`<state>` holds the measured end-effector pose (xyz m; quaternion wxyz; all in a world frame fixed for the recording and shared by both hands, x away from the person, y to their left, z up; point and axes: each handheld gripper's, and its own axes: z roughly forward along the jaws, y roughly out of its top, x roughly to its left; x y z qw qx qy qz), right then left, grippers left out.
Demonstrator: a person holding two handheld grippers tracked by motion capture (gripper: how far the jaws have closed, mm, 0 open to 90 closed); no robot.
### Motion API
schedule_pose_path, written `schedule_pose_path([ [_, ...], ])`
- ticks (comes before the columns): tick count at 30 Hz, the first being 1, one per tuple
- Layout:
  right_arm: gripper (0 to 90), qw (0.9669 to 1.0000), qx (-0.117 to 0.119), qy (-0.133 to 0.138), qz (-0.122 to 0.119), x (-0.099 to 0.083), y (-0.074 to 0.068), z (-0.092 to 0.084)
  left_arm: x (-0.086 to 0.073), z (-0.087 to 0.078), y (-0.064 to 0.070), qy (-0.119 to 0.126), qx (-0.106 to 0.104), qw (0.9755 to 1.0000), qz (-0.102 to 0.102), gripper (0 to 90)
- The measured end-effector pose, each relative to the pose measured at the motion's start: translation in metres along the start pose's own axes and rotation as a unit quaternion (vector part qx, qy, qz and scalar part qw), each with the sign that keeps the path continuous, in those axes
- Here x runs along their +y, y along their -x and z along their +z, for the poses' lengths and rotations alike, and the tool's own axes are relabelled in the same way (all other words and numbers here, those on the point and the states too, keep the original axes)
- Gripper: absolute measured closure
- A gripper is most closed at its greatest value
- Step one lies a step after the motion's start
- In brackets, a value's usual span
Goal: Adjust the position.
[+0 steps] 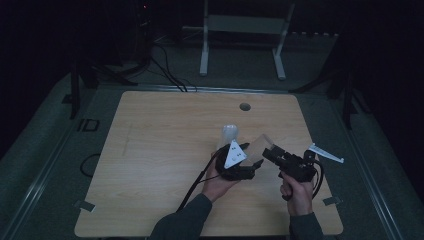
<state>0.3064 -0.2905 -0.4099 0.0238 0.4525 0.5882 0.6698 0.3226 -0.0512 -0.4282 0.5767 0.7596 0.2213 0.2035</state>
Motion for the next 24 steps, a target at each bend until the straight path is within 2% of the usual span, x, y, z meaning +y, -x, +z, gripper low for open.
schedule_pose_path([
  [10,32.0,0.9996,-0.011,-0.015,-0.019,0.000,0.007,-0.012,-0.001,-0.006,-0.004,-0.011,0.002,0.9999,0.009,30.8],
  [15,31.3,0.9987,-0.020,-0.033,-0.032,0.003,0.009,-0.016,-0.003,-0.008,-0.005,-0.014,-0.003,0.9999,0.009,30.8],
  [21,31.3,0.9964,-0.028,-0.057,-0.056,0.007,0.008,-0.016,-0.003,-0.010,-0.006,-0.020,-0.005,0.9996,0.018,30.8],
  [22,31.3,0.9946,-0.035,-0.068,-0.071,0.008,0.007,-0.016,-0.003,-0.010,-0.007,-0.021,-0.006,0.9996,0.018,30.8],
  [24,31.4,0.9925,-0.040,-0.079,-0.084,0.010,0.005,-0.015,-0.003,-0.010,-0.007,-0.023,-0.006,0.9995,0.019,30.8],
])
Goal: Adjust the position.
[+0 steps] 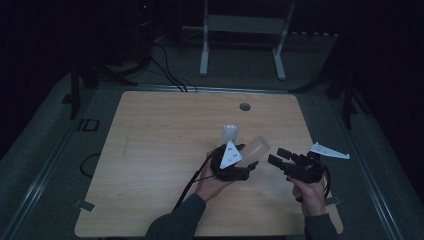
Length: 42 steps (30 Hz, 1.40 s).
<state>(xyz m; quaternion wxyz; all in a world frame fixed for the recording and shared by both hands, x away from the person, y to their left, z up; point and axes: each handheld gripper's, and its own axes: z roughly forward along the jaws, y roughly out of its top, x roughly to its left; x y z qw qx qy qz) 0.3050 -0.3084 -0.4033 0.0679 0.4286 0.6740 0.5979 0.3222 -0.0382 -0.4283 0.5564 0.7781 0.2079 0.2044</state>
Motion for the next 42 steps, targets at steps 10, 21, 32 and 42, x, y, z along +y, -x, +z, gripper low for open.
schedule_pose_path([
  [10,32.4,0.9966,-0.023,-0.051,-0.061,0.009,-0.004,0.001,-0.001,-0.003,-0.004,-0.009,-0.004,0.9999,0.008,30.8],
  [21,35.5,0.9885,-0.034,-0.094,-0.113,0.015,-0.009,0.006,-0.004,-0.003,-0.008,-0.031,-0.017,0.9993,0.011,30.8],
  [32,36.3,0.9763,-0.045,-0.134,-0.164,0.018,-0.016,0.009,-0.006,-0.004,-0.010,-0.045,-0.024,0.9985,0.019,30.8],
  [42,36.3,0.9606,-0.047,-0.178,-0.208,0.027,-0.022,0.016,-0.010,-0.004,-0.009,-0.055,-0.030,0.9978,0.024,31.0],
])
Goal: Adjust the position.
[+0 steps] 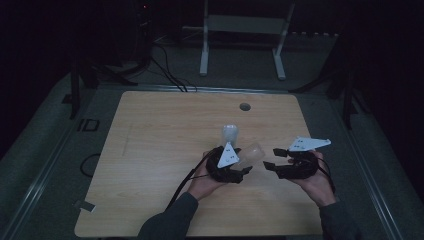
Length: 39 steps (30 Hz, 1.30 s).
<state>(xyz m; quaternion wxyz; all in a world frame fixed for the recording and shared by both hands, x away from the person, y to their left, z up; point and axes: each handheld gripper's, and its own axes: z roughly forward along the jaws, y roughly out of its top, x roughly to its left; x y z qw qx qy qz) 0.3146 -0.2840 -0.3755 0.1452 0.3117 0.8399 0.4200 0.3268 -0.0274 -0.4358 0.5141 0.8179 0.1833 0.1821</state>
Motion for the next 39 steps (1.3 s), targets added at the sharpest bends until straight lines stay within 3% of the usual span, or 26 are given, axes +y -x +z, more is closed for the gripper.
schedule_pose_path([
  [15,36.1,0.9959,0.000,-0.068,-0.060,0.012,-0.002,0.007,-0.003,0.000,0.000,-0.016,-0.009,0.9998,0.012,31.5],
  [30,36.0,0.9893,0.005,-0.104,-0.102,0.019,-0.006,0.008,-0.003,-0.006,-0.006,-0.014,-0.017,0.9996,0.016,31.9],
  [39,36.0,0.9826,0.010,-0.127,-0.135,0.025,-0.010,0.010,-0.003,-0.008,-0.008,-0.022,-0.031,0.9990,0.023,31.9],
])
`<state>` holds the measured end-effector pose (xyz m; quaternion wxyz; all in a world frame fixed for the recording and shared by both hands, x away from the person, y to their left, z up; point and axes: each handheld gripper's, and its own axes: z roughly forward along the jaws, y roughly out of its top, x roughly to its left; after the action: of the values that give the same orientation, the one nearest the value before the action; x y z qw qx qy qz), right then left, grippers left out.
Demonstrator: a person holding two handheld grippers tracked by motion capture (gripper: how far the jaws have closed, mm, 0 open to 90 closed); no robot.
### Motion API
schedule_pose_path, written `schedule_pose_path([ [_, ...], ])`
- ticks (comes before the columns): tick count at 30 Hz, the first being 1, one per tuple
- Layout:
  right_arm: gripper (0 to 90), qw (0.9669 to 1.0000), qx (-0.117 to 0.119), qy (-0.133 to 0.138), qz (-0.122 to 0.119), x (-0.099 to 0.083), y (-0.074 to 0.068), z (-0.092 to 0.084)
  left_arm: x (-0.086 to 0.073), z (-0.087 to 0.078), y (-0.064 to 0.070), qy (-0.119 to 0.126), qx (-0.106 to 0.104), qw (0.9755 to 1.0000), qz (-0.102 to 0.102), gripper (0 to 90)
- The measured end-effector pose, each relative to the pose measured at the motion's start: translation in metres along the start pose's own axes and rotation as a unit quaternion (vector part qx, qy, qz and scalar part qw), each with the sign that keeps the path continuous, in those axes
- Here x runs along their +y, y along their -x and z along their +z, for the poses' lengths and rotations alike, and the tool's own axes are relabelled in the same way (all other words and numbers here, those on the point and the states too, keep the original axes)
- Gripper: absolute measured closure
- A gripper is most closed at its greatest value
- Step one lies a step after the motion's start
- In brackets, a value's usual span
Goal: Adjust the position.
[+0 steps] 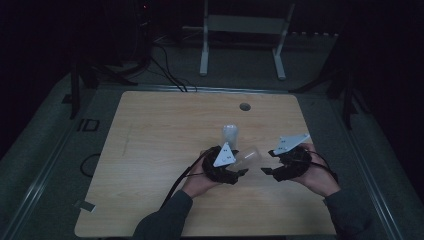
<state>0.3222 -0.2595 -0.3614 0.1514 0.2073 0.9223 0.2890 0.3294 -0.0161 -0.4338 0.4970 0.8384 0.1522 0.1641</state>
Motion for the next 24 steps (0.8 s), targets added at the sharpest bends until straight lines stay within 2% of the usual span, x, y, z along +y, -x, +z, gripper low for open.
schedule_pose_path([
  [10,36.2,0.9991,0.000,-0.027,-0.033,0.008,0.000,0.002,-0.001,0.001,0.001,-0.019,-0.017,0.9996,0.007,31.9],
  [24,36.7,0.9952,0.004,-0.064,-0.074,0.018,-0.003,0.002,0.000,0.002,0.002,-0.038,-0.020,0.9988,0.022,31.8],
])
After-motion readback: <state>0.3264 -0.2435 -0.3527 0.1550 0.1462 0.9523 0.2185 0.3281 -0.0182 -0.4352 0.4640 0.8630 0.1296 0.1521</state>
